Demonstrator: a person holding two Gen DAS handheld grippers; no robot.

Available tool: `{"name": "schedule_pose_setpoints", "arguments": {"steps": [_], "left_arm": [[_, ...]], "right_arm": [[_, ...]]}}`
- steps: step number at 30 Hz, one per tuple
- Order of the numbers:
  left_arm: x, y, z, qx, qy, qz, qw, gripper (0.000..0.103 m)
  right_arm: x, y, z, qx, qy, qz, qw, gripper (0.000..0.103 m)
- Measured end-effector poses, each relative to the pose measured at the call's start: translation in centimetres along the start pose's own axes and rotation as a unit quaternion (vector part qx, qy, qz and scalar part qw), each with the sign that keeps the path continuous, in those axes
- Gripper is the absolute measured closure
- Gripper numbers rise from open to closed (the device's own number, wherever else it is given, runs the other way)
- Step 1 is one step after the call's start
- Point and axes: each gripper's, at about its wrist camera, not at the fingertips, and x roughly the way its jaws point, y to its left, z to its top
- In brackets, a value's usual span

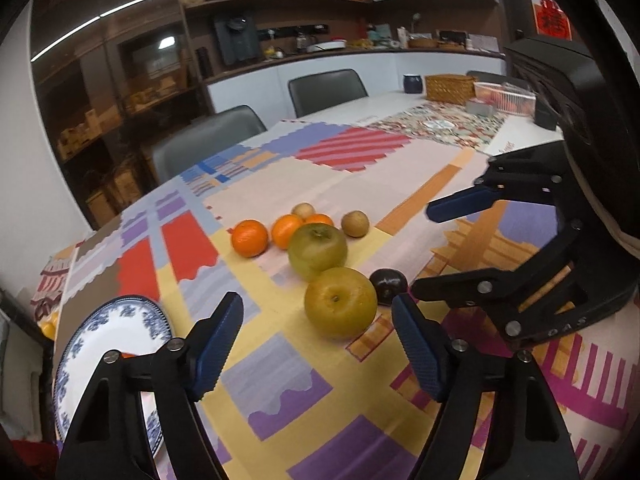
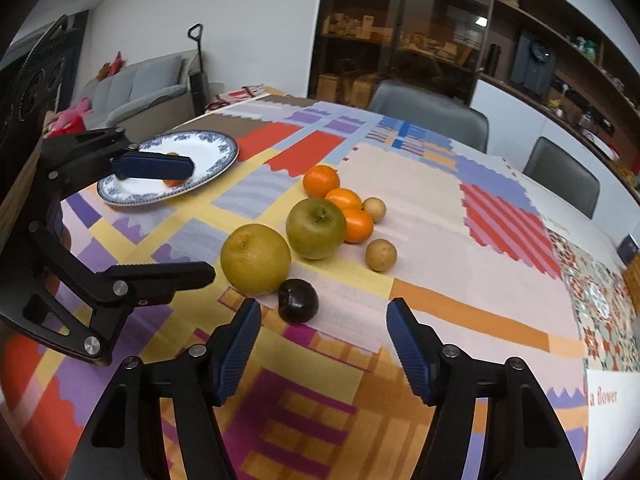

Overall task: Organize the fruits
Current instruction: 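Grasp the yellow pear with the left tool while the right tool grasps a plum, then carry pear and plum to the plate and release both onto it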

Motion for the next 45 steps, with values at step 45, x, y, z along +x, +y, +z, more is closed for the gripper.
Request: {"name": "schedule_pose_setpoints", "arguments": {"steps": [45], "left_arm": [[0.9, 1.0, -0.3, -0.132, 0.059, -0.011, 0.9894, 0.055]], "right_arm": [[0.9, -1.6, -0.4, 0.078, 0.012, 0.071, 0.994, 0.076]]}}
